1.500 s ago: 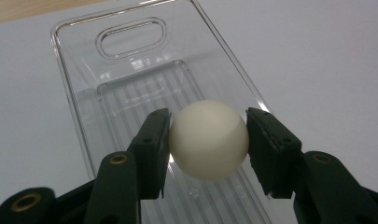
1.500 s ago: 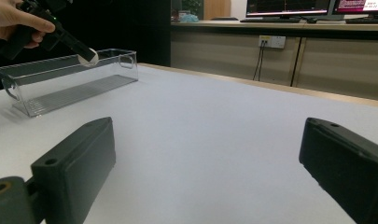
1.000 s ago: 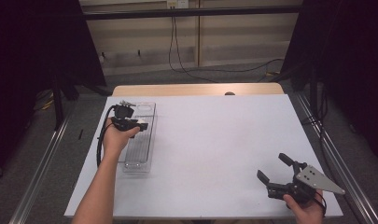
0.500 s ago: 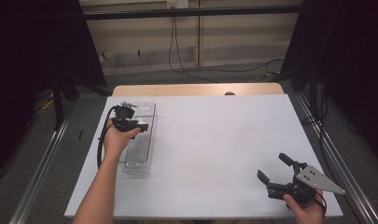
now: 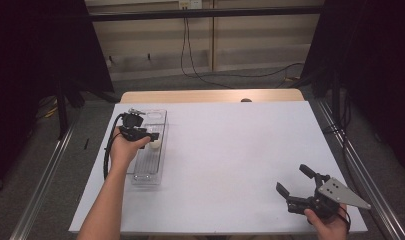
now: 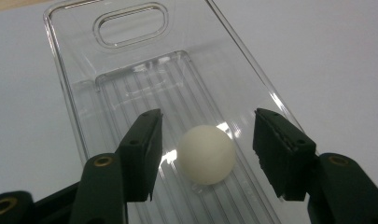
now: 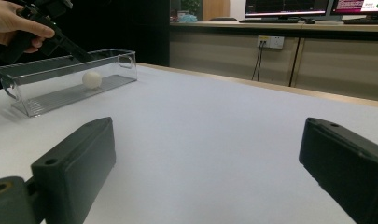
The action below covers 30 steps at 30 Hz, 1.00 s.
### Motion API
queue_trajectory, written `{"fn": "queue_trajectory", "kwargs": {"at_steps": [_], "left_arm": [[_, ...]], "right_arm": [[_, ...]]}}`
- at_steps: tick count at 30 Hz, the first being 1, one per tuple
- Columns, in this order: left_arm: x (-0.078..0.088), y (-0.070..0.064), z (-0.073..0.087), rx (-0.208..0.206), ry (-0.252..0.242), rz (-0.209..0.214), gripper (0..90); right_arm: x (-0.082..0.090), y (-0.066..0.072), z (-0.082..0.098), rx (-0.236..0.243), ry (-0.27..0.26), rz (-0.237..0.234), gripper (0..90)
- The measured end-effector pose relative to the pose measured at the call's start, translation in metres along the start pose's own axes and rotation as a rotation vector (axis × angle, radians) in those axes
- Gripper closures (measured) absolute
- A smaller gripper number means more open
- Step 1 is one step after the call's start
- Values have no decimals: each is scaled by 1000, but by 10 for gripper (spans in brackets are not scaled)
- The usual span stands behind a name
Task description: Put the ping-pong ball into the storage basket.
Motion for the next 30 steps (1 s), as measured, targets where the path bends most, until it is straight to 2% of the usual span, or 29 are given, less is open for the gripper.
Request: {"fn": "queue_trajectory", "kwargs": {"at_steps": [1,2,3,5,6,7,10,11,12,13,16,17,19,20,21,24,25,26,27,28,30], "left_arm": [[1,0,0,-1,-5,-16,412],[1,0,0,7,-11,-3,407],[3,1,0,-8,-9,-12,401],[3,0,-1,27,-31,-18,368],[5,2,0,14,-23,-10,349],[5,2,0,20,-35,-25,322],[9,4,0,15,-49,-26,292],[9,2,-1,37,-71,-36,273],[11,4,0,18,-72,-34,262],[11,3,-1,32,-92,-21,256],[14,3,0,21,-97,-25,220],[13,2,-1,43,-119,-26,201],[15,4,0,25,-110,-25,178],[15,2,0,52,-125,-25,166],[17,4,0,33,-124,-24,159],[19,2,1,49,-140,-19,140],[20,3,1,34,-134,-15,134],[20,2,1,50,-153,-15,128],[22,2,2,30,-140,-13,122],[21,0,2,50,-160,-19,117],[23,-1,4,22,-154,-7,113]], "right_arm": [[0,0,0,0,1,-1,32],[0,0,0,1,0,0,32],[0,0,0,1,1,-1,32],[0,0,0,0,1,0,33],[0,0,0,0,1,0,32],[0,0,0,-1,1,-1,33],[0,0,0,1,4,-4,33],[0,0,0,2,4,-4,33],[-1,0,0,4,3,-5,33],[-1,0,0,3,3,-4,32],[0,0,0,6,4,-6,33],[0,0,0,4,5,-6,32],[0,0,0,4,6,-2,33],[0,0,0,3,6,-2,32],[0,0,0,8,5,-3,32],[0,0,0,1,4,-2,32],[0,0,0,1,4,-2,33],[-1,0,0,4,2,-2,32],[0,0,0,2,4,1,32],[0,0,1,6,8,-3,33],[0,0,1,8,9,-5,33]]}}
Point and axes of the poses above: each handheld gripper's, and its own axes: x roughly backward along the jaws, z roughly out of its underside, y roughly to its left, the point moved 3 cm from there along -x, roughly forward along the jaws, and after that the axes turned 10 degrees about -x, right-handed, at the moved point
